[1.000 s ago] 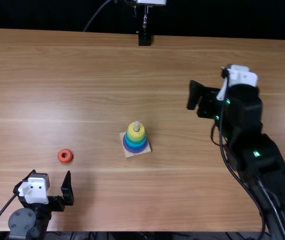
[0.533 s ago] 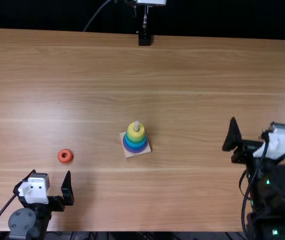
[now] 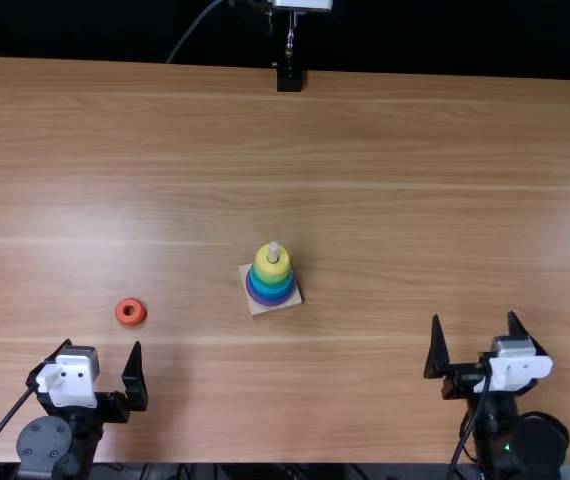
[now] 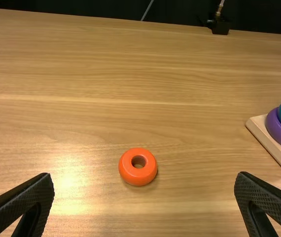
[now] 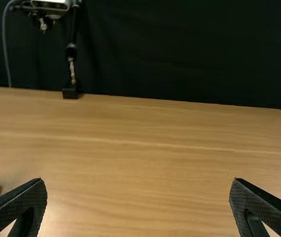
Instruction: Build the Hanoi tower: stack the rings onto the peg from bottom to top in this color order: purple, dark blue, light blue, dark green, light green, yellow, orange.
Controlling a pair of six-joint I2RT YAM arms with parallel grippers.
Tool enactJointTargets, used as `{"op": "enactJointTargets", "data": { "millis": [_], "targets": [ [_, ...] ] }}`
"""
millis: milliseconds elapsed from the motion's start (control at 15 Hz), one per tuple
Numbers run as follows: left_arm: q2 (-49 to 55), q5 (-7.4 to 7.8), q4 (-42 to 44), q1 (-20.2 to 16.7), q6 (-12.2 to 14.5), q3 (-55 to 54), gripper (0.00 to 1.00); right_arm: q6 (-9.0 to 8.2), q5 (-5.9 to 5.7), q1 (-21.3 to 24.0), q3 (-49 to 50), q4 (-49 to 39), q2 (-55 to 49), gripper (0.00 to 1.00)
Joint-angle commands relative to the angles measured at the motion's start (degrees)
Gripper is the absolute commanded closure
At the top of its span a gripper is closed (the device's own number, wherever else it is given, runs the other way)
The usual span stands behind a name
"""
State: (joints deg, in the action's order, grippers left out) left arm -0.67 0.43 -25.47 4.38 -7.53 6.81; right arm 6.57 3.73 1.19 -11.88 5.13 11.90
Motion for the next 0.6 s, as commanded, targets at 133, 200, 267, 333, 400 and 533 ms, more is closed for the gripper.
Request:
{"op": "enactJointTargets", "data": {
  "millis": [133,200,267,333,400,533],
  "targets": [
    [0.7,0.42,-4.4,-0.8,0.5,-6.8,0.0,1.03,1.55,0.8,5.7,-0.2,-6.5,0.0],
    [0.7,0.42,-4.4,-0.8,0.5,-6.8,0.0,1.03,1.55,1.1,7.7,0.1,-7.9,0.0],
    [0.7,0.42,-4.4,-0.8,0.5,-6.8,0.0,1.03,1.55,1.9,8.8,2.2,-10.1,0.0],
    [0.7,0.42,-4.4,-0.8,0.5,-6.8,0.0,0.92,1.55,2.5,9.6,5.6,-11.9,0.0],
    [0.7,0.42,-4.4,-0.8,0.5,-6.8,0.0,0.92,1.55,2.5,10.3,7.9,-11.9,0.0],
    [0.7,0.42,-4.4,-0.7,0.5,-6.8,0.0,0.92,1.55,2.6,11.0,9.2,-11.9,0.0]
  ]
}}
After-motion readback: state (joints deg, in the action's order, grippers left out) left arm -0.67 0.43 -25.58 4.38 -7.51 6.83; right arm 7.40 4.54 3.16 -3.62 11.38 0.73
